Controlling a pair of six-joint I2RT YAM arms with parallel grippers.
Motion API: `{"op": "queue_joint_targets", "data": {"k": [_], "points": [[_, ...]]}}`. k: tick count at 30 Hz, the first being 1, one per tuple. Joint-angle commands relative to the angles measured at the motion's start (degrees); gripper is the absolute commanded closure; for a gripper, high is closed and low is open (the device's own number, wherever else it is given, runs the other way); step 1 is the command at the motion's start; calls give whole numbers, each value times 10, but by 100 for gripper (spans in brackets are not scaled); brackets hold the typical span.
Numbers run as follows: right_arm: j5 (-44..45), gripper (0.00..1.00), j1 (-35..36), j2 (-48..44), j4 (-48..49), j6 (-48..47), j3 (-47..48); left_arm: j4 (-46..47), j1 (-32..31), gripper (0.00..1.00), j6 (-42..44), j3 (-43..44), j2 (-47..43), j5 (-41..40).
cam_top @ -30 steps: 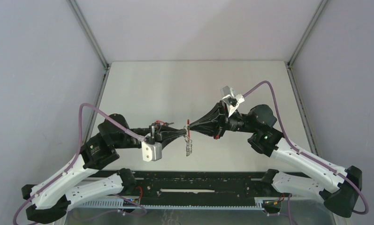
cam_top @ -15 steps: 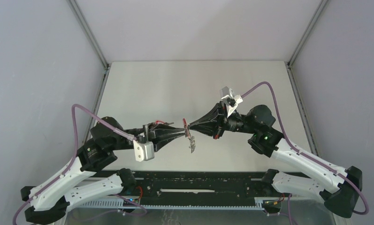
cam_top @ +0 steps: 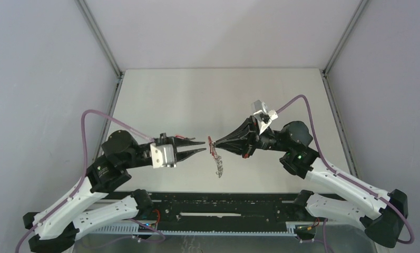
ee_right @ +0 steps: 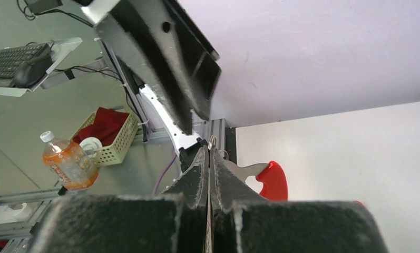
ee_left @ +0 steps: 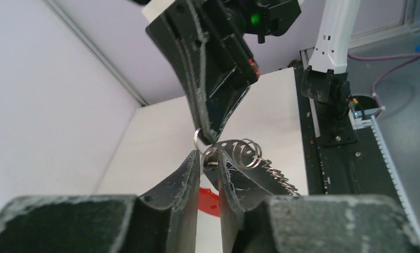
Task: Put the keys on the keyring
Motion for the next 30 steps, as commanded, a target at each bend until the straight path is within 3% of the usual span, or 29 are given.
{"op": "queue_joint_targets", "data": {"k": [1, 4, 11, 20, 28, 30], "points": [[-16, 100, 0, -15, 73, 9, 0, 17, 44, 78, -175, 27, 23, 48], [-19, 100, 2, -15, 78, 5, 0, 5, 73, 78, -233, 43, 49, 131], [-21, 100, 2, -10, 75, 2, 1, 1, 85, 78, -249, 73, 79, 205], [-3, 100, 11, -9, 12, -38, 12, -14, 86, 79, -221, 91, 78, 209], [0, 100, 16, -12, -25, -61, 17, -15, 87, 99, -207, 96, 75, 148], [0, 100, 15, -16, -38, -67, 17, -10, 88, 100, -209, 96, 72, 124]]}}
